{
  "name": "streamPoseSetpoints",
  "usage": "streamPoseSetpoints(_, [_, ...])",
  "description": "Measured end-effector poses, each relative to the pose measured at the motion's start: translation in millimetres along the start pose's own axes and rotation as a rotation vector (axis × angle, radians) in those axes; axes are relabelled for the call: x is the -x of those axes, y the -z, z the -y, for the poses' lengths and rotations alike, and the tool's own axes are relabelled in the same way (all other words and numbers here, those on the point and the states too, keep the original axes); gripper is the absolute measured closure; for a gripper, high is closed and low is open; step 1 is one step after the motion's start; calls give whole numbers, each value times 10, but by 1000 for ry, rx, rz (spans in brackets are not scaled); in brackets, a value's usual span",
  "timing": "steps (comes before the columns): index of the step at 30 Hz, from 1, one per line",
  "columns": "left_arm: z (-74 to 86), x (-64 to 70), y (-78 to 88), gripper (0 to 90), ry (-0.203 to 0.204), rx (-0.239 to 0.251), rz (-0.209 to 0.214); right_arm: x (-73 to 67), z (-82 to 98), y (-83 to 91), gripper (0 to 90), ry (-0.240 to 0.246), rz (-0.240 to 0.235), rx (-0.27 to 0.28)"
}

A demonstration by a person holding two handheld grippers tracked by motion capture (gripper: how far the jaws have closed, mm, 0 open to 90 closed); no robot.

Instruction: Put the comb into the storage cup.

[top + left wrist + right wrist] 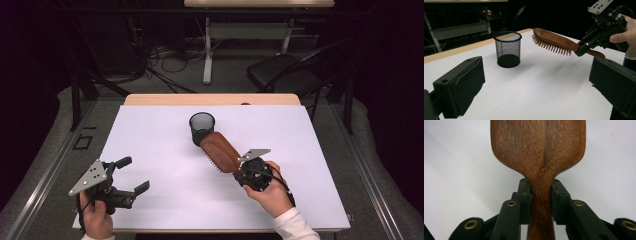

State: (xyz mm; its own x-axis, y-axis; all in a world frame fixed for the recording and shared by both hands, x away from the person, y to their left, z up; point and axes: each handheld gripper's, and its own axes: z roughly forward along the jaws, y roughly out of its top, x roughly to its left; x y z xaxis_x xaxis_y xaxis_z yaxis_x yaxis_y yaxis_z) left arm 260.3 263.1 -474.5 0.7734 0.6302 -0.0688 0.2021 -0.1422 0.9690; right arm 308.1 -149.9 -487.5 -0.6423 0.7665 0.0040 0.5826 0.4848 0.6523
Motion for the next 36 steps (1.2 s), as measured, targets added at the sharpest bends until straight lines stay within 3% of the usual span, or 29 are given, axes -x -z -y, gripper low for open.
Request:
streamPoseSetpoints(21, [26,-10,-48,4,30,-6,0,-61,-205,134,724,2,-15,128])
streamPoseSetpoints(36, [27,-28,-62,4,55,-5,-6,-158,-260,144,724,25,3,262])
